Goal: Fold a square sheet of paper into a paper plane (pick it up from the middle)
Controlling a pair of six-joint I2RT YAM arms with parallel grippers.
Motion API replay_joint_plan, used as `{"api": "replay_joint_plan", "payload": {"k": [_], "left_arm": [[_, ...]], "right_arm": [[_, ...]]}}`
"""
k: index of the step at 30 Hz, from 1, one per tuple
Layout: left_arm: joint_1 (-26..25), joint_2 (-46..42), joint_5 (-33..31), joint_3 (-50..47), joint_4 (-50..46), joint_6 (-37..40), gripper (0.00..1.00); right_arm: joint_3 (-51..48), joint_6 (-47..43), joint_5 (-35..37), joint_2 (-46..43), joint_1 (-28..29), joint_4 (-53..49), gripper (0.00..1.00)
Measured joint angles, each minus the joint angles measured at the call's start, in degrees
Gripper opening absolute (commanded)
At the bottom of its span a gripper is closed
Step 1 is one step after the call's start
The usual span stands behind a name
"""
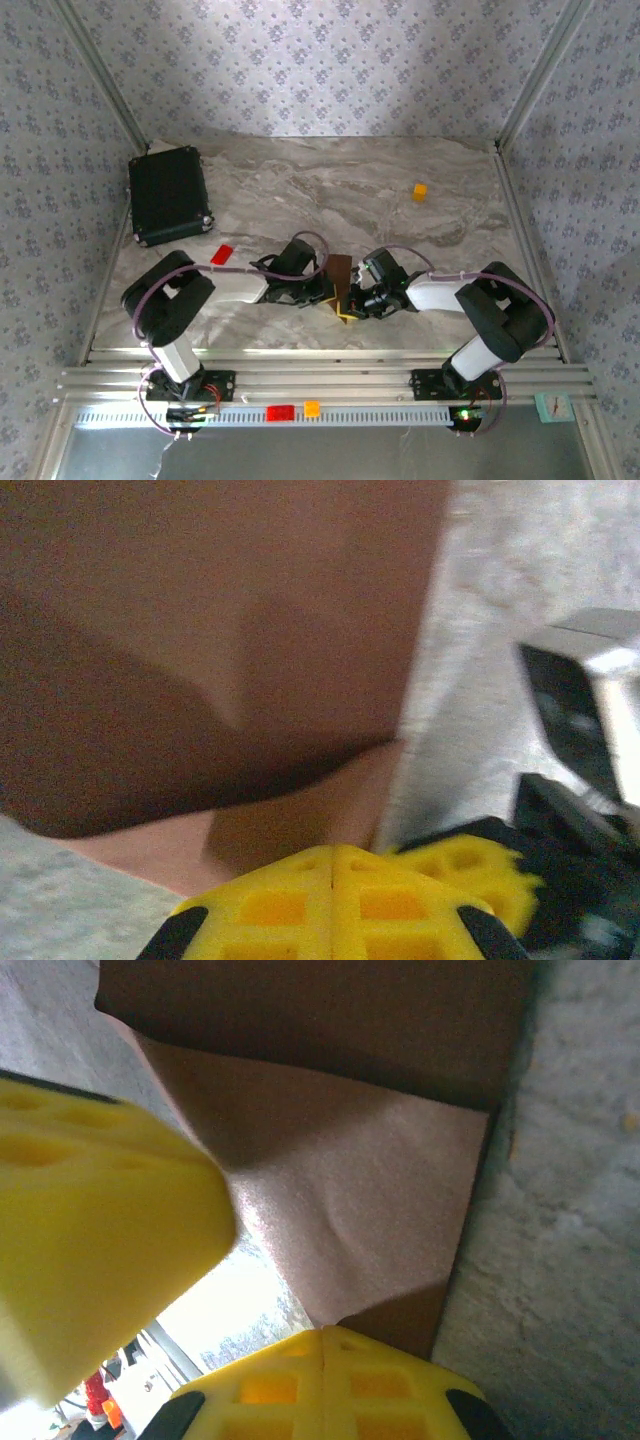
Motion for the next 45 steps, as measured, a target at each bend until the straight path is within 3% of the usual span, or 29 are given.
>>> {"api": "replay_joint_plan", "payload": {"k": [9,20,28,36,45], "left_arm": [[5.09,0.96,3.32,-1.92,2.91,0.35,0.07],[11.93,0.46,3.96,-0.17,-2.27,4.79,0.08],[8.72,-5.53,2.08,-0.02,-4.66,5.18,0.1],[2.47,-1.14,2.27,1.55,-1.64,4.26,0.09],[6.58,2.71,3.91,1.38,-0.28,4.33,0.08]], "right_arm": [[0.07,-0.07,0.04,0.0,0.0,-0.26,0.0],[0.02,-0.63,0.0,0.0,-0.28,-0.33,0.0],[0.11,-0.9,0.04,-0.44,-0.46,-1.62,0.0],[0.17,-0.94,0.02,-0.57,-0.55,-2.16,0.0],[0.17,-1.11,0.02,-0.57,-0.55,-2.16,0.0]]}}
